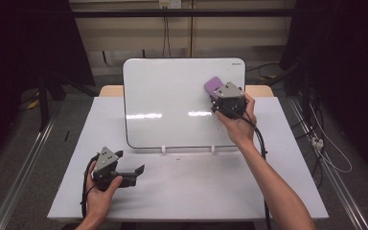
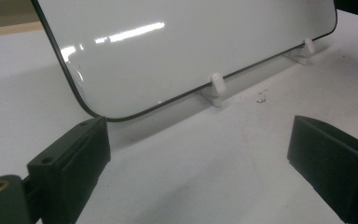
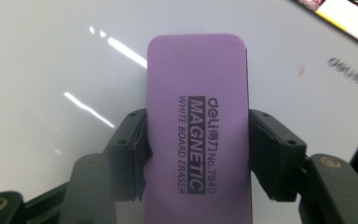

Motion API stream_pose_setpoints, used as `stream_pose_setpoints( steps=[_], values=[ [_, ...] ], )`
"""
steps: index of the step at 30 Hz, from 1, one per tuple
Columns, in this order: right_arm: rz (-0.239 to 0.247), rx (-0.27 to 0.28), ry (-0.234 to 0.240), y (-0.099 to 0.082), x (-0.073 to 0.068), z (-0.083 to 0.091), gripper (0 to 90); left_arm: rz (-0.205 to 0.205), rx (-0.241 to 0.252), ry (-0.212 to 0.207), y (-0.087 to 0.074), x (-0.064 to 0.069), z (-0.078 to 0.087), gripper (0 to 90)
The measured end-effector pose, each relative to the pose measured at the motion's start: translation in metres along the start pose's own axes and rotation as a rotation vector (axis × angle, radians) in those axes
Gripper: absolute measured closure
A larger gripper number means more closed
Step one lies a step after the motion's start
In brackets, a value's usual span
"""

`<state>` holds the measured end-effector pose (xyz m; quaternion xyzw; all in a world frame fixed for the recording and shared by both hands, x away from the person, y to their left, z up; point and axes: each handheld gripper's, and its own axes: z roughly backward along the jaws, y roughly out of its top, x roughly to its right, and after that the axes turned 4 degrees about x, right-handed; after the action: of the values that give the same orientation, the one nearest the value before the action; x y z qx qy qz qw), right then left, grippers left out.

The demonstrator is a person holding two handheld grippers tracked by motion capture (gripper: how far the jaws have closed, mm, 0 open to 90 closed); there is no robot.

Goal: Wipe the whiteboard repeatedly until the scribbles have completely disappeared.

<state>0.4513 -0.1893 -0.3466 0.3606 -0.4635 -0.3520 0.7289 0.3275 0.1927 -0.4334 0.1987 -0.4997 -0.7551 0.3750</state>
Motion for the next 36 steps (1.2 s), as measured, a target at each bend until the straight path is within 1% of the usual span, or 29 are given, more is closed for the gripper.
stream_pose_setpoints(
  steps=[3, 5, 6, 7, 10, 12, 13, 14, 15, 16, 19, 23, 24, 25, 26, 27, 29, 30, 31, 32, 33, 36],
  values=[
    [-0.023, 0.001, -0.038, 0.006, 0.015, -0.004, 42.0, 0.005, 0.000, -0.001, 0.000, -0.001, 0.000, 5.6],
    [-0.025, -0.006, -0.079, 0.011, 0.028, -0.006, 42.0, 0.005, 0.000, -0.004, 0.000, -0.001, 0.000, 5.6],
    [-0.029, -0.010, -0.094, 0.011, 0.033, -0.006, 42.0, 0.006, -0.002, -0.003, 0.000, -0.001, 0.001, 5.6],
    [-0.040, -0.018, -0.114, 0.012, 0.041, -0.007, 42.0, 0.004, -0.002, -0.003, 0.000, -0.001, 0.001, 5.6],
    [-0.070, -0.030, -0.166, 0.011, 0.059, -0.006, 42.0, 0.005, -0.001, -0.001, 0.000, -0.001, 0.002, 5.6],
    [-0.083, -0.038, -0.184, 0.011, 0.069, -0.005, 42.0, 0.005, -0.002, 0.000, 0.000, -0.001, 0.002, 5.6],
    [-0.091, -0.039, -0.188, 0.010, 0.072, -0.004, 41.9, 0.006, -0.001, 0.000, 0.000, -0.001, 0.002, 5.6],
    [-0.092, -0.038, -0.187, 0.010, 0.072, -0.004, 42.0, 0.006, 0.000, 0.000, 0.000, -0.001, 0.001, 5.6],
    [-0.070, -0.040, -0.199, 0.010, 0.069, -0.003, 41.9, 0.006, 0.000, 0.001, 0.000, -0.001, 0.001, 5.6],
    [-0.057, -0.042, -0.200, 0.009, 0.066, -0.003, 41.9, 0.004, 0.000, -0.001, 0.000, -0.001, 0.001, 5.6],
    [-0.037, -0.035, -0.167, 0.004, 0.052, -0.001, 41.9, 0.004, 0.004, -0.005, 0.000, 0.000, 0.001, 5.6],
    [-0.021, -0.019, -0.101, -0.006, 0.029, 0.005, 42.0, 0.003, -0.002, 0.000, 0.000, 0.000, 0.001, 5.6],
    [-0.019, -0.018, -0.071, -0.009, 0.021, 0.007, 41.9, 0.002, -0.002, -0.001, 0.000, 0.000, 0.001, 5.6],
    [-0.011, -0.015, -0.060, -0.011, 0.016, 0.008, 41.9, 0.000, -0.001, 0.000, 0.000, 0.000, 0.001, 5.6],
    [0.004, -0.015, -0.036, -0.014, 0.009, 0.009, 41.9, 0.000, -0.003, 0.000, 0.000, 0.000, 0.001, 5.6],
    [0.006, -0.016, -0.006, -0.017, 0.003, 0.011, 41.9, 0.001, -0.003, 0.000, 0.000, 0.000, 0.001, 5.6],
    [0.031, -0.014, 0.011, -0.021, -0.009, 0.014, 41.9, -0.001, -0.003, 0.001, 0.000, 0.000, 0.001, 5.6],
    [0.029, -0.014, 0.020, -0.022, -0.013, 0.015, 41.9, -0.002, -0.004, 0.000, 0.000, 0.000, 0.001, 5.6],
    [0.039, -0.011, 0.019, -0.023, -0.014, 0.016, 41.9, -0.002, -0.002, -0.002, 0.000, 0.000, 0.001, 5.6],
    [0.035, -0.010, 0.025, -0.023, -0.013, 0.015, 42.0, -0.003, -0.004, -0.001, 0.000, 0.000, 0.001, 5.6],
    [0.015, -0.010, 0.031, -0.024, -0.010, 0.015, 41.9, -0.001, -0.002, -0.001, 0.000, 0.000, 0.001, 5.6],
    [-0.018, -0.001, 0.005, -0.023, 0.004, 0.013, 41.9, 0.001, 0.003, 0.003, 0.000, 0.000, 0.003, 5.6]
  ],
)
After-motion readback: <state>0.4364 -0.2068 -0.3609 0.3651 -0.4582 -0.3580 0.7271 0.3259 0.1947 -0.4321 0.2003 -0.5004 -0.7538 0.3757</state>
